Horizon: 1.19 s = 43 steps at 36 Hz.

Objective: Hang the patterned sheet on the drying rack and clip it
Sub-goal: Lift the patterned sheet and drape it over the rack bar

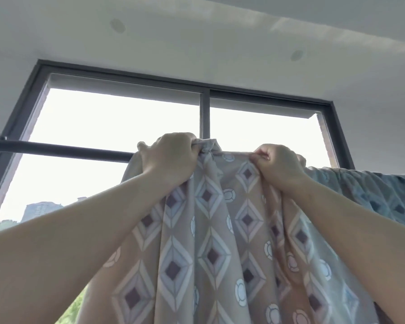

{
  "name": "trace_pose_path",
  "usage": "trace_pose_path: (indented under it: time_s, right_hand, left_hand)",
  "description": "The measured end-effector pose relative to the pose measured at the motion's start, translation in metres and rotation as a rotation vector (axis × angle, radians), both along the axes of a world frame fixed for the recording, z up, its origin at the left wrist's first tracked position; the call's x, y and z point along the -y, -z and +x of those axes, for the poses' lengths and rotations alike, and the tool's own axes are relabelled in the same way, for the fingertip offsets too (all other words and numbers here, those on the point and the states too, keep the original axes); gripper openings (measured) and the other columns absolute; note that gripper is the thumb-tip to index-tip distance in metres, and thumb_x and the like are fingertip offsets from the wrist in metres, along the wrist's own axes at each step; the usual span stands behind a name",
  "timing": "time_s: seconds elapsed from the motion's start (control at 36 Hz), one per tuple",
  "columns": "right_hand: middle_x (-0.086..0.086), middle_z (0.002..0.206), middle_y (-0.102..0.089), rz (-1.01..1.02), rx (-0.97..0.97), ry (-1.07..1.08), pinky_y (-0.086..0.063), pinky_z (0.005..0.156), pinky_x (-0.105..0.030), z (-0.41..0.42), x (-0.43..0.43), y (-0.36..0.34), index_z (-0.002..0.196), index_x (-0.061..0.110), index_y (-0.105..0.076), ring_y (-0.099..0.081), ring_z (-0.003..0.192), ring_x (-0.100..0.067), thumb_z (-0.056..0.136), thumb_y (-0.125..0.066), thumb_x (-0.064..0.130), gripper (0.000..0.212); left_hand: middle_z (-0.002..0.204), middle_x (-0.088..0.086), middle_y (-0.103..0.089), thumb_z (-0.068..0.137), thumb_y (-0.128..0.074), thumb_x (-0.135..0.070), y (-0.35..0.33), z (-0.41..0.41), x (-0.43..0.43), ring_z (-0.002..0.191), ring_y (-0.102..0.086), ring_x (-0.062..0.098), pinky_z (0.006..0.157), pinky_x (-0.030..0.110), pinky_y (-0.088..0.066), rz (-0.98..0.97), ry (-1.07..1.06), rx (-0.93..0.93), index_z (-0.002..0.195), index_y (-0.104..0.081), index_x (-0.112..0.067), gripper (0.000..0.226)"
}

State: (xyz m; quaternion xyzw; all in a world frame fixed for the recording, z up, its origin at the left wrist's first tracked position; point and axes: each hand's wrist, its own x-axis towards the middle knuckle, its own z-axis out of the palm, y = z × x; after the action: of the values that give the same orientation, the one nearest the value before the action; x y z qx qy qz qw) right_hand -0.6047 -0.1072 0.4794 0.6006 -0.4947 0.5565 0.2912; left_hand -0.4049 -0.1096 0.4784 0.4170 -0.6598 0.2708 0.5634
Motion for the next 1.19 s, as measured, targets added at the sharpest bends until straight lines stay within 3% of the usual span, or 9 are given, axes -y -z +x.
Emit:
trace_pose_path:
  time_s: [0.14, 0.25, 0.42, 0.58, 0.67, 0.75, 0.89, 1.08, 1.19]
  right_hand:
    - [0.008, 0.074, -0.056, 0.01, 0.089, 0.085, -0.03, 0.104, -0.047, -0.028, 0.0, 0.002, 0.062, 0.029, -0.049, -0.054, 0.098, -0.022, 0.092, -0.05, 0.031, 0.03]
    - [0.005, 0.077, -0.055, -0.003, 0.145, 0.203, -0.026, 0.104, -0.044, -0.05, -0.005, 0.005, 0.072, 0.027, -0.054, -0.048, 0.09, -0.021, 0.093, -0.047, 0.03, 0.023]
    - [-0.002, 0.083, -0.053, 0.035, 0.235, 0.365, -0.021, 0.105, -0.046, -0.063, -0.01, 0.006, 0.082, 0.021, -0.056, -0.047, 0.101, -0.026, 0.093, -0.042, 0.023, 0.018]
    - [-0.006, 0.107, -0.062, 0.052, 0.203, 0.466, -0.017, 0.106, -0.045, -0.056, -0.021, 0.006, 0.099, 0.02, -0.06, -0.04, 0.121, -0.028, 0.086, -0.05, 0.015, 0.017]
    - [-0.002, 0.119, -0.062, -0.039, 0.039, 0.087, -0.032, 0.104, -0.042, -0.017, -0.024, 0.006, 0.118, 0.02, -0.057, -0.051, 0.114, -0.023, 0.093, -0.045, 0.02, 0.028]
    - [-0.008, 0.095, -0.069, 0.11, -0.087, -0.218, -0.047, 0.081, -0.038, 0.016, -0.018, 0.009, 0.095, 0.011, -0.066, -0.062, 0.087, -0.025, 0.095, -0.045, 0.031, 0.029]
    - [-0.002, 0.081, -0.061, -0.023, -0.008, -0.064, -0.032, 0.067, -0.024, -0.007, -0.011, 0.01, 0.087, 0.007, -0.065, -0.052, 0.081, -0.017, 0.094, -0.049, 0.024, 0.024]
    - [-0.01, 0.087, -0.061, -0.026, 0.115, 0.237, -0.03, 0.067, -0.03, -0.056, -0.02, 0.016, 0.088, 0.007, -0.059, -0.047, 0.079, -0.025, 0.095, -0.042, 0.016, 0.021]
    - [-0.003, 0.117, -0.062, -0.101, 0.01, 0.23, -0.034, 0.095, -0.037, -0.022, -0.026, 0.014, 0.116, 0.018, -0.059, -0.048, 0.115, -0.026, 0.093, -0.042, 0.015, 0.029]
  left_hand:
    - [0.067, -0.005, -0.053, 0.097, -0.038, -0.035, -0.011, -0.006, 0.0, 0.08, -0.051, 0.025, 0.094, 0.049, -0.036, 0.024, 0.103, -0.003, 0.062, -0.047, -0.024, 0.038]
    - [0.064, -0.001, -0.051, 0.095, -0.043, -0.032, -0.02, -0.003, 0.001, 0.078, -0.053, 0.029, 0.08, 0.04, -0.044, 0.038, 0.203, -0.059, 0.055, -0.045, -0.022, 0.041]
    - [0.062, 0.01, -0.051, 0.094, -0.047, -0.027, -0.019, -0.005, -0.003, 0.068, -0.048, 0.028, 0.054, 0.029, -0.033, 0.033, 0.285, -0.08, 0.058, -0.048, -0.005, 0.042]
    - [0.082, 0.016, -0.066, 0.092, -0.047, -0.04, -0.014, 0.006, -0.008, 0.082, -0.06, 0.032, 0.069, 0.034, -0.048, 0.082, 0.27, -0.018, 0.081, -0.064, 0.0, 0.046]
    - [0.069, 0.001, -0.058, 0.093, -0.045, -0.042, -0.013, -0.003, -0.009, 0.08, -0.057, 0.028, 0.089, 0.047, -0.045, 0.099, 0.211, -0.01, 0.061, -0.053, -0.016, 0.042]
    - [0.065, -0.008, -0.05, 0.093, -0.042, -0.044, -0.011, -0.009, -0.009, 0.079, -0.051, 0.022, 0.095, 0.05, -0.039, 0.1, 0.149, 0.017, 0.058, -0.044, -0.022, 0.042]
    - [0.072, -0.011, -0.053, 0.093, -0.043, -0.044, -0.01, 0.001, -0.007, 0.083, -0.049, 0.02, 0.09, 0.043, -0.035, 0.094, 0.102, 0.037, 0.066, -0.049, -0.026, 0.033]
    - [0.075, -0.012, -0.055, 0.092, -0.043, -0.046, -0.002, 0.006, -0.007, 0.082, -0.048, 0.017, 0.079, 0.035, -0.023, 0.042, 0.099, 0.001, 0.077, -0.054, -0.024, 0.029]
    - [0.076, -0.009, -0.055, 0.095, -0.031, -0.044, 0.001, -0.007, -0.012, 0.086, -0.049, 0.02, 0.092, 0.042, -0.024, 0.054, 0.06, 0.021, 0.078, -0.052, -0.025, 0.033]
